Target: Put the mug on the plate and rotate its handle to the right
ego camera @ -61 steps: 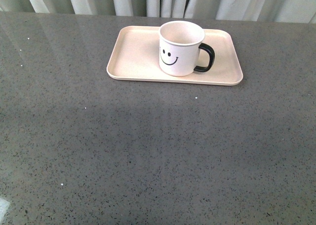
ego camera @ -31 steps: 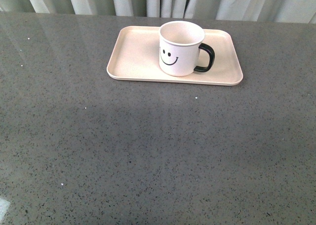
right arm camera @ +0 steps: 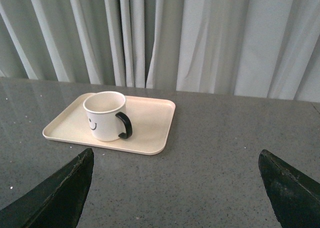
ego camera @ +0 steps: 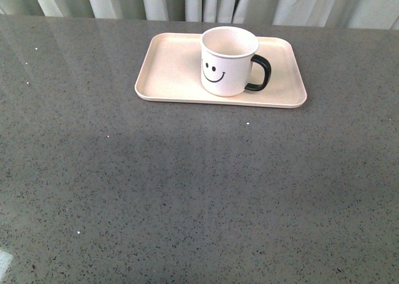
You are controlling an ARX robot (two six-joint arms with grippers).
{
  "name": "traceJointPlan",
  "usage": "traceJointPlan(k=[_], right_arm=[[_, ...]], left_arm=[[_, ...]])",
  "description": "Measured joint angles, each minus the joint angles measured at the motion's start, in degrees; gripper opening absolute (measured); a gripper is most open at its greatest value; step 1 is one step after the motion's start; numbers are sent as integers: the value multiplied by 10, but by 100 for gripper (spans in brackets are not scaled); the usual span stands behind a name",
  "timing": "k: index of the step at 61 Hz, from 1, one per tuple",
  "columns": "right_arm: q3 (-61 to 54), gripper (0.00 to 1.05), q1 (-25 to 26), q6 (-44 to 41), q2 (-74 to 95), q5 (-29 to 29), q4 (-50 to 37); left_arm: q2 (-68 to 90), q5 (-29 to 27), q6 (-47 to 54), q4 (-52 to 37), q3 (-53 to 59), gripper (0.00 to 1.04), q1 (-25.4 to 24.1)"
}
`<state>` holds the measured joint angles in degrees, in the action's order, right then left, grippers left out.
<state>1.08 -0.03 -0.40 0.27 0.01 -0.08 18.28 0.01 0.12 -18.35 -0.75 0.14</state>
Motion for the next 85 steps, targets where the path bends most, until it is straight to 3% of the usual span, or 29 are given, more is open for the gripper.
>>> traceJointPlan(k=[24,25,38,66,72,80,81,82,85], right_arm=[[0,96,0,0,0,0,0],[0,96,0,0,0,0,0],[0,96,0,0,0,0,0],[0,96,0,0,0,0,0],[0,96,0,0,0,0,0],[0,96,0,0,0,-1,0],[6,96,7,-8,12,-25,18],[33,96,29,-25,45,-96,83],[102,96,81,-62,173,-221,191]], left_arm=[[-72,0,0,73,0,1,0],[-168,0,0,179,0,1,0],[-173,0,0,184,0,2,0],[-174,0,0,184,0,76,0],[-174,0,0,184,0,97,0],[-174,0,0,184,0,96,0],[-174,0,0,184,0,96,0],[-174,-1,0,184,0,96,0],[-174,1,0,184,0,96,0]])
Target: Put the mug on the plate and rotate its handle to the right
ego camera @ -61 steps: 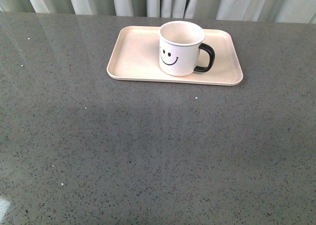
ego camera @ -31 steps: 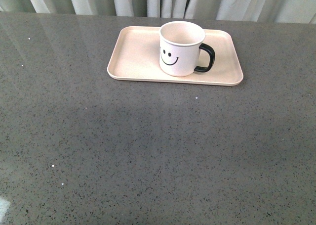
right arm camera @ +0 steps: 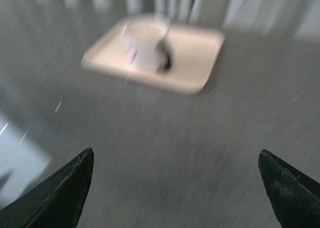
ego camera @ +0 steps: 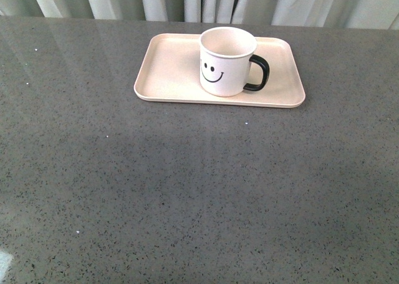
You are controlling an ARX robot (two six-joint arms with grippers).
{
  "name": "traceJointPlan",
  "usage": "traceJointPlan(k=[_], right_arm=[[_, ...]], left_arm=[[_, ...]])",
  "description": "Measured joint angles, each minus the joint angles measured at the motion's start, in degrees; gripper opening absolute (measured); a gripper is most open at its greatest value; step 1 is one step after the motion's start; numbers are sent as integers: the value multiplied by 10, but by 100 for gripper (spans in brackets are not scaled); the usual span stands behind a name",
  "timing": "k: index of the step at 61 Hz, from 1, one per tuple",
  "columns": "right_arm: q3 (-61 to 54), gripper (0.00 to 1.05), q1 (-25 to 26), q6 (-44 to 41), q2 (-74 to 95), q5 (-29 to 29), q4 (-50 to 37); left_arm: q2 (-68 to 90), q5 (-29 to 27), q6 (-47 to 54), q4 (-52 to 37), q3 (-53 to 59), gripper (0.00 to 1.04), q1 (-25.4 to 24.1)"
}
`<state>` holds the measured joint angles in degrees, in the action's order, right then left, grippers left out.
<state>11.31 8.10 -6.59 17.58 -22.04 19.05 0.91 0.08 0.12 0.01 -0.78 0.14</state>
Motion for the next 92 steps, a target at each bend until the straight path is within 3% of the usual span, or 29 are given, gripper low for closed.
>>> traceJointPlan(k=[3,9,21,41,60,80,92], right_arm=[[48,96,23,-22,108,-58,6],[128,96,28,-43,256,-67,-55],[296,96,-10,-63,515,-5,-136],[654,96,-110,-8,898,99,-66],[806,96,-137,26,1024,127,-2],[878,96,-150,42,1085,146,36],[955,96,-157,41,1130,156,110]], left_arm=[[0,-1,0,0,0,96,0],[0,-1,0,0,0,96,0],[0,-1,0,0,0,96,0],[0,-1,0,0,0,96,0],[0,-1,0,0,0,96,0],[0,-1,0,0,0,96,0],[0,-1,0,0,0,96,0]])
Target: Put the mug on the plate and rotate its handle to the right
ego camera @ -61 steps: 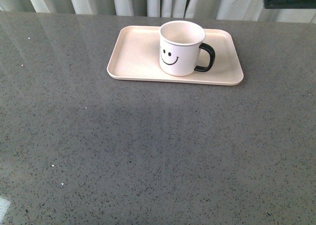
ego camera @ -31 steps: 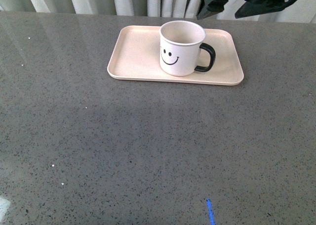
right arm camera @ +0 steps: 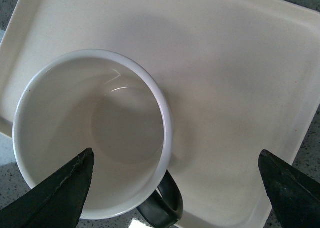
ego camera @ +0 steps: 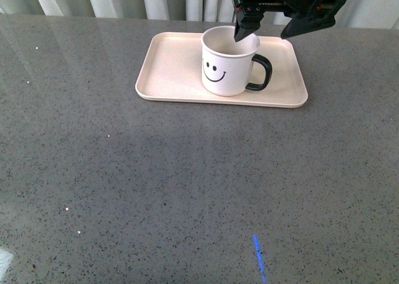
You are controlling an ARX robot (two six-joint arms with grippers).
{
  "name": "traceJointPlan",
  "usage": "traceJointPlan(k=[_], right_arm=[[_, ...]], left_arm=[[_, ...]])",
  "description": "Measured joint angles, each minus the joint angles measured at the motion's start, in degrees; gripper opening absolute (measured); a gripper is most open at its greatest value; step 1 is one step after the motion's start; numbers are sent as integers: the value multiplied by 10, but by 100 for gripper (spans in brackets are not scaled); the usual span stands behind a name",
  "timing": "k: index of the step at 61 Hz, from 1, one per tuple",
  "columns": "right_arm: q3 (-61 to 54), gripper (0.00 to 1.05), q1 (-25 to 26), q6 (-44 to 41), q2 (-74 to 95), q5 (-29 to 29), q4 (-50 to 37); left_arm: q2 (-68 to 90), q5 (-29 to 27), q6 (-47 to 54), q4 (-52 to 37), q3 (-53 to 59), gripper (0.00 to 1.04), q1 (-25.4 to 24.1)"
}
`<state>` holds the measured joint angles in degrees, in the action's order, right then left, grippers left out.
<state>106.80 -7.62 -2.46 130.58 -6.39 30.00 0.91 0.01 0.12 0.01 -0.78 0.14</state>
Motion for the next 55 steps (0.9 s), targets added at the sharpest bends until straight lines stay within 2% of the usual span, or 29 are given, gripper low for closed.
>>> traceJointPlan(k=[19,45,55], right_arm=[[102,96,-5,-3,40,9,73],[4,92,-7,1,19,13,27],[-1,91,-8,2,19,14,26]], left_arm=[[0,0,0,0,0,96,0],[0,0,0,0,0,96,0],[0,0,0,0,0,96,0]])
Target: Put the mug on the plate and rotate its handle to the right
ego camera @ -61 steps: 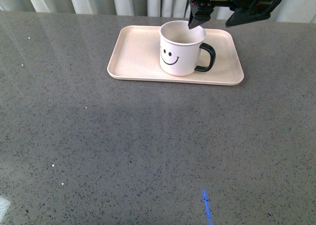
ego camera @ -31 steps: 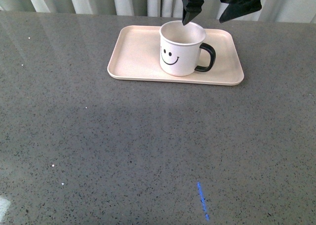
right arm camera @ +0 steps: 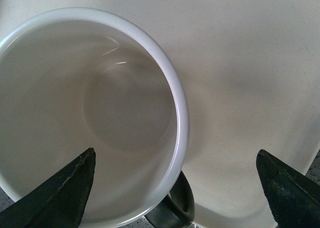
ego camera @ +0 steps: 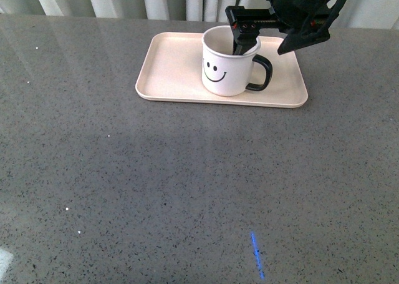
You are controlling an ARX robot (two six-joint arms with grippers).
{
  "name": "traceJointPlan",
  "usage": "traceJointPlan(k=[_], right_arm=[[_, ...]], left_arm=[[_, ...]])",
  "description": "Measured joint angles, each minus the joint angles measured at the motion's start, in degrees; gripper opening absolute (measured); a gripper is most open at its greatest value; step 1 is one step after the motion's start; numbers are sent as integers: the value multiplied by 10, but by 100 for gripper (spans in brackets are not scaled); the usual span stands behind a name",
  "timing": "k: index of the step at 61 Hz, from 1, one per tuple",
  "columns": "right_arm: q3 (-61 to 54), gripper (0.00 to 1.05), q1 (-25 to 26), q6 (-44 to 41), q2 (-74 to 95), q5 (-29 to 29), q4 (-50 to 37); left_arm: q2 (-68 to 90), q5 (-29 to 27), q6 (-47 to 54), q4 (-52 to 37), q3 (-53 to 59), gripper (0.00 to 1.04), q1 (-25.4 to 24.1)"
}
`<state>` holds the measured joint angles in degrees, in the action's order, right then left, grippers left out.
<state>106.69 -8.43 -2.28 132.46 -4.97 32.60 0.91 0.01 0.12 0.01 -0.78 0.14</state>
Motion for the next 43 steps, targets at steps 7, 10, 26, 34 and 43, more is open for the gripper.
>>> traceJointPlan(k=[7,10,26,34,43], right_arm=[[0,88,-3,1,-2,1,0],[0,86,-4,1,-3,1,0],[3,75,-7,8,-5,2,-1],[5,56,-7,14,-5,3,-1],[11,35,-9,17,-4,3,5]], left_arm=[[0,0,0,0,0,96,0],[0,0,0,0,0,96,0],[0,0,0,0,0,96,0],[0,0,0,0,0,96,0],[0,0,0,0,0,96,0]])
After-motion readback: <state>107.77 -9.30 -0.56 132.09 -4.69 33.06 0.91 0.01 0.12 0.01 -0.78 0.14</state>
